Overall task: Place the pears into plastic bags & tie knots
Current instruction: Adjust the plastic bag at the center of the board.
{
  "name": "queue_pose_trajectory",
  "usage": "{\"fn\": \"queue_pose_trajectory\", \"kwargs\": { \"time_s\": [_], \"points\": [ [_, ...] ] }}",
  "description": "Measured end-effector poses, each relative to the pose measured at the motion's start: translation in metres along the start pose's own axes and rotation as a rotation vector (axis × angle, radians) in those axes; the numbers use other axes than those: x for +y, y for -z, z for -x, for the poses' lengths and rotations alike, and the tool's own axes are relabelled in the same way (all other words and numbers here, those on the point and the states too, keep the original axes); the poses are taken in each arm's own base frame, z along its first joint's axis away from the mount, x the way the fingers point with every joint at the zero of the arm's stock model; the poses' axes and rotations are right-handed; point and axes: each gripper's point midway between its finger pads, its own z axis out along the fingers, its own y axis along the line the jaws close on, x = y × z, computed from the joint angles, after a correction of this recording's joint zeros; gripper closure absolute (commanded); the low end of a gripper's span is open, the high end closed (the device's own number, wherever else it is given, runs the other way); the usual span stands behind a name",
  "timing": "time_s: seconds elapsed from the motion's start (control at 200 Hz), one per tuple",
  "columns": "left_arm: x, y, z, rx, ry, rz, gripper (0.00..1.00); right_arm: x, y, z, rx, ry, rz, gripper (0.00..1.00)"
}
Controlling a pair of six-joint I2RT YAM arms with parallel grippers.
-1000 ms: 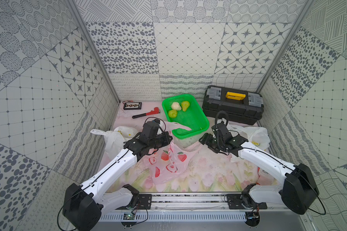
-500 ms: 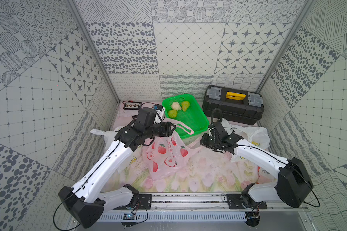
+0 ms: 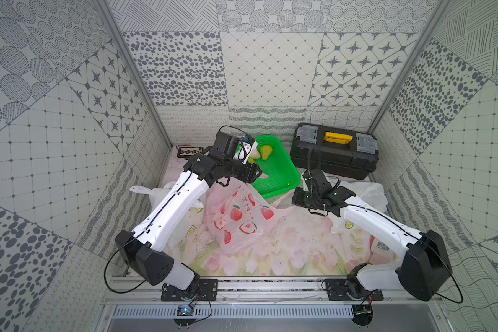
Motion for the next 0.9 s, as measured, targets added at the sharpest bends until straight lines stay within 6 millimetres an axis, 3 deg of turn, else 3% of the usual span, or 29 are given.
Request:
{"fn": "queue_pose_trajectory", "kwargs": {
  "time_s": [0.16, 0.38, 0.56, 0.895],
  "points": [
    [0.004, -0.033, 0.000, 0.057, -0.090, -0.030, 0.30, -0.005, 0.008, 0.009, -0.024, 0.035, -0.017, 0.96],
    [0.028, -0.098, 0.003, 0.168, -0.183, -0.022, 0.25, -0.002, 0.006, 0.005, -0.005, 0.035, 0.006, 0.95],
    [0.048, -0.148, -0.015, 0.280, -0.248, -0.029, 0.21, -0.002, 0.003, 0.001, 0.013, 0.034, 0.008, 0.94],
    [0.085, -0.193, -0.052, 0.423, -0.321, -0.031, 0.22, 0.002, 0.003, -0.002, 0.031, 0.034, 0.030, 0.93]
  ]
}}
